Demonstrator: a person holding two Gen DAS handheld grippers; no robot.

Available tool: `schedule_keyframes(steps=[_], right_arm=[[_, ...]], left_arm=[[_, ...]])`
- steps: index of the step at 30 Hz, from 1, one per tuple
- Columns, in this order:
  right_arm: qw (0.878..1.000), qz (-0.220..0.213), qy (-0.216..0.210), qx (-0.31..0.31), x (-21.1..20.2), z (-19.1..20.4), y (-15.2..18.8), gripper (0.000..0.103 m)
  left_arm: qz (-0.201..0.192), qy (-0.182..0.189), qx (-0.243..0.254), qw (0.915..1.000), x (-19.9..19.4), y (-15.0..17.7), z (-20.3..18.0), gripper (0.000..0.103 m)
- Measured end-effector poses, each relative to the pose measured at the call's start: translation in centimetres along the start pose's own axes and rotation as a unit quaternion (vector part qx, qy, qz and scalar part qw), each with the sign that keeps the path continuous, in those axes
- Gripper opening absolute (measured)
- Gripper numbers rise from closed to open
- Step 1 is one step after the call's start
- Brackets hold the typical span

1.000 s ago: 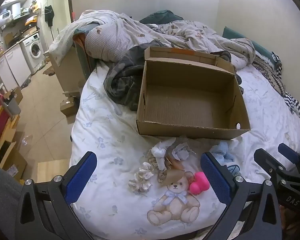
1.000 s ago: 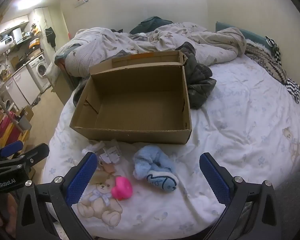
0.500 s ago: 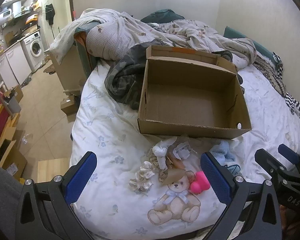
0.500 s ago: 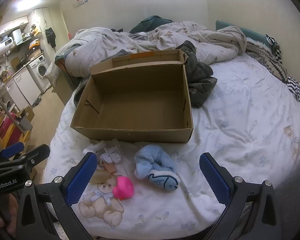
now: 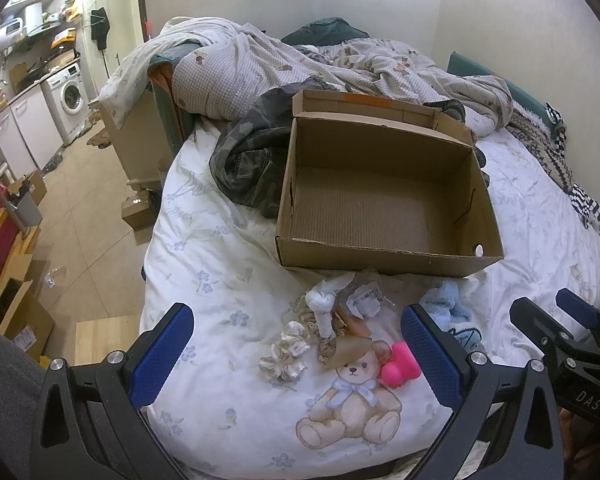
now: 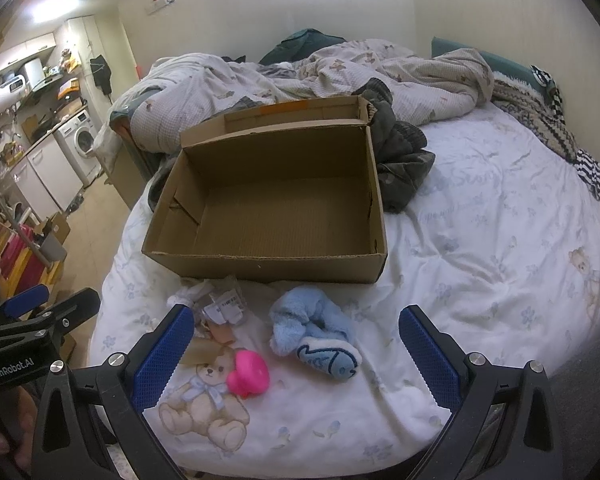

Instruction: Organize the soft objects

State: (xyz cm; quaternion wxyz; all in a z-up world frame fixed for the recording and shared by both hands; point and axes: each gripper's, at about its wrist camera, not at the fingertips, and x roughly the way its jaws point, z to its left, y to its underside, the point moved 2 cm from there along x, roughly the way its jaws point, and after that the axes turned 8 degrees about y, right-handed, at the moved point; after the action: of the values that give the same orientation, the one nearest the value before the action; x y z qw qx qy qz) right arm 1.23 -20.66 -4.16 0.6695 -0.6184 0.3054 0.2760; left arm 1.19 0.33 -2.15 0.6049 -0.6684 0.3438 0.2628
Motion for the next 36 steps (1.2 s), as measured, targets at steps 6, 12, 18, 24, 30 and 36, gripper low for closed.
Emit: schedule_keyframes(steps=[6, 12, 18, 24, 30, 36], right_arm=[[1.000, 0.000, -0.001, 0.000, 0.02, 0.03, 0.10, 0.103], [1.000, 0.000, -0.001, 0.001, -0.01, -0.01, -0.18, 0.103], [1.000, 0.000, -0.001, 0.000, -0.01, 0.00, -0.10, 0.103], [1.000, 0.000, -0.002, 0.000, -0.03, 0.01, -0.10, 0.103], [1.000, 0.001, -0.001, 0.001, 0.00, 0.09, -0.06, 0.103], [1.000, 0.000, -0.002, -0.001, 0.02, 0.16, -0.01, 0.103]], left_arm=[[0.000, -0.002, 0.001, 1.0000, 0.00, -0.03, 0.03, 0.103], [0.001, -0.004, 0.001, 1.0000, -0.04, 0.12, 0.16, 0.103], [0.001, -0.004, 0.001, 1.0000, -0.04, 0.12, 0.16, 0.103], [0.001, -0.004, 0.000, 1.0000, -0.05, 0.12, 0.15, 0.103], [0.003, -0.004, 0.001, 1.0000, 0.02, 0.11, 0.13, 0.103], [0.006, -0.004, 0.000, 1.0000, 0.19, 0.18, 0.15, 0.103]])
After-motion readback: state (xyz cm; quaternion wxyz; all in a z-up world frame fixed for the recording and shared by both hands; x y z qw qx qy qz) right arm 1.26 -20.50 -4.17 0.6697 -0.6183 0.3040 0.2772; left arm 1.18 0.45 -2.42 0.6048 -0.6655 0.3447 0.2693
